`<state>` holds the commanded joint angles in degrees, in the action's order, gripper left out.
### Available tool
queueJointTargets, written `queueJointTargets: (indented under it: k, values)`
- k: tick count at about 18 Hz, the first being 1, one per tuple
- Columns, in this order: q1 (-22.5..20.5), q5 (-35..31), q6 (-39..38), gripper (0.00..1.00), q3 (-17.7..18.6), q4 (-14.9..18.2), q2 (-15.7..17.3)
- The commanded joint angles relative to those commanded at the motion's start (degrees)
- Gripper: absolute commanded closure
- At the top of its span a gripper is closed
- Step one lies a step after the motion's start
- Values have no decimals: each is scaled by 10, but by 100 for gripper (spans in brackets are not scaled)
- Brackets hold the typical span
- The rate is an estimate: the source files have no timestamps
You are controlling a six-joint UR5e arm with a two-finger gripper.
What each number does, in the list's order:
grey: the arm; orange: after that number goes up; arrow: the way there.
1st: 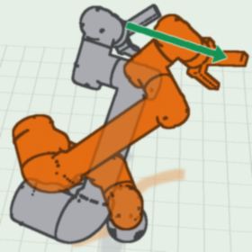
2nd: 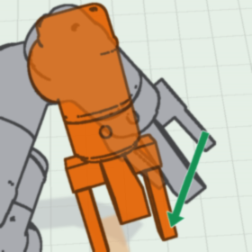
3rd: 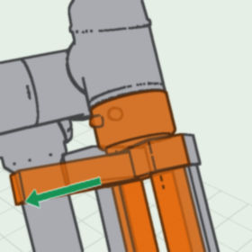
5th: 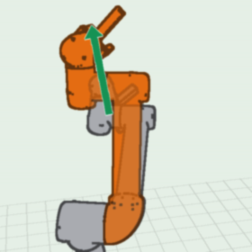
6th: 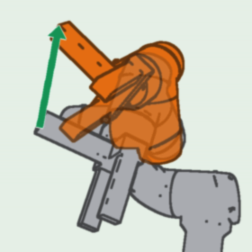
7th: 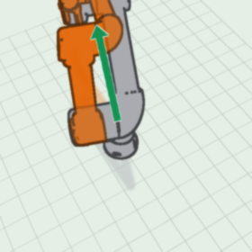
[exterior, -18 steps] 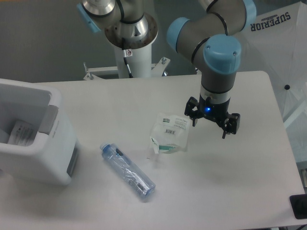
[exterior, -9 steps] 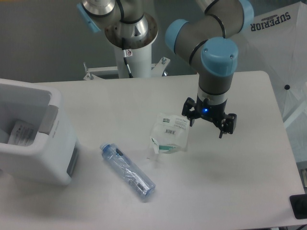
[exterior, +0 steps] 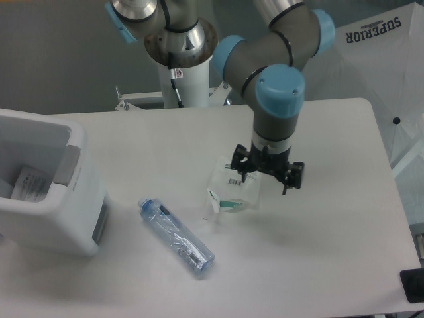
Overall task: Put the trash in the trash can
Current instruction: 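Lower the open gripper onto the clear plastic bag, then close the gripper on the plastic bag and lift it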
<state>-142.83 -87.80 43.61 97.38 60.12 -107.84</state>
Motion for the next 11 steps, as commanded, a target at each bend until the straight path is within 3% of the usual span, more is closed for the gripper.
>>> queueJointTargets:
  k: [11]
  values:
    - [54,-8,-12,0,3,1,-65]
